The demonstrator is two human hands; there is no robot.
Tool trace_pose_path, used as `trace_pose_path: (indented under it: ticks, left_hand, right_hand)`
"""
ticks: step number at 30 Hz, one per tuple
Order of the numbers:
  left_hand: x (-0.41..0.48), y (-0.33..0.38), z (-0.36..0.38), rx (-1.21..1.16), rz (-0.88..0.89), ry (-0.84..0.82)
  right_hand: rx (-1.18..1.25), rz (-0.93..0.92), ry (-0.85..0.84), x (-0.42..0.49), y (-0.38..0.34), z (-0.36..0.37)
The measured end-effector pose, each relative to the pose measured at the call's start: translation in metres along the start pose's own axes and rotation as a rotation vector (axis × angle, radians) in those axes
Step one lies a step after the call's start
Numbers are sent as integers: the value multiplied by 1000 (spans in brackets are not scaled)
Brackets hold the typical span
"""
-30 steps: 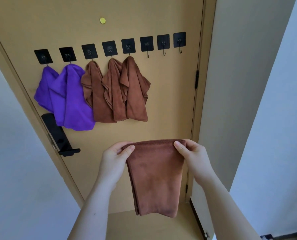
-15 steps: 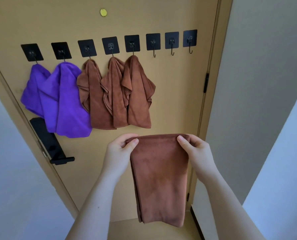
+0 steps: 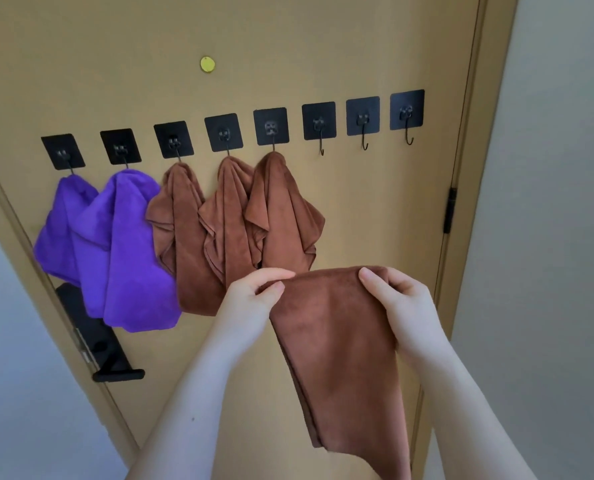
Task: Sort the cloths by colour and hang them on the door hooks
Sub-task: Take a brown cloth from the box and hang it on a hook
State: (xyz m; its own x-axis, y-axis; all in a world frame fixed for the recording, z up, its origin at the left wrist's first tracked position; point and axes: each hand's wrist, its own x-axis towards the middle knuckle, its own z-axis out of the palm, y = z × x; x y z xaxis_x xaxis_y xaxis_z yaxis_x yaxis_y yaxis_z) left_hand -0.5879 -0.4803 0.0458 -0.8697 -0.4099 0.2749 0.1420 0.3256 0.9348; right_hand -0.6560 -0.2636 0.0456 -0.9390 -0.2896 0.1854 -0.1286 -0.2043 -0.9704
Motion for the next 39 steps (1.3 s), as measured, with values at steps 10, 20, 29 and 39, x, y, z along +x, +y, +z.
trace_pose_path:
  ticks: [10,20,29,39]
  left_hand:
    - [79,34,46,242,38,-68]
    - [132,67,67,417,255,-112]
    - [183,96,59,243,279,-301]
    - [222,100,42,111,315,-137]
  right_hand:
    - [116,-38,-59,91,-20,-9]
    - [110,-110,-95,149,-41,-14]
    - [-45,-255,-81,173,-77,-1]
    - [-115,-280,47,199,-98,19]
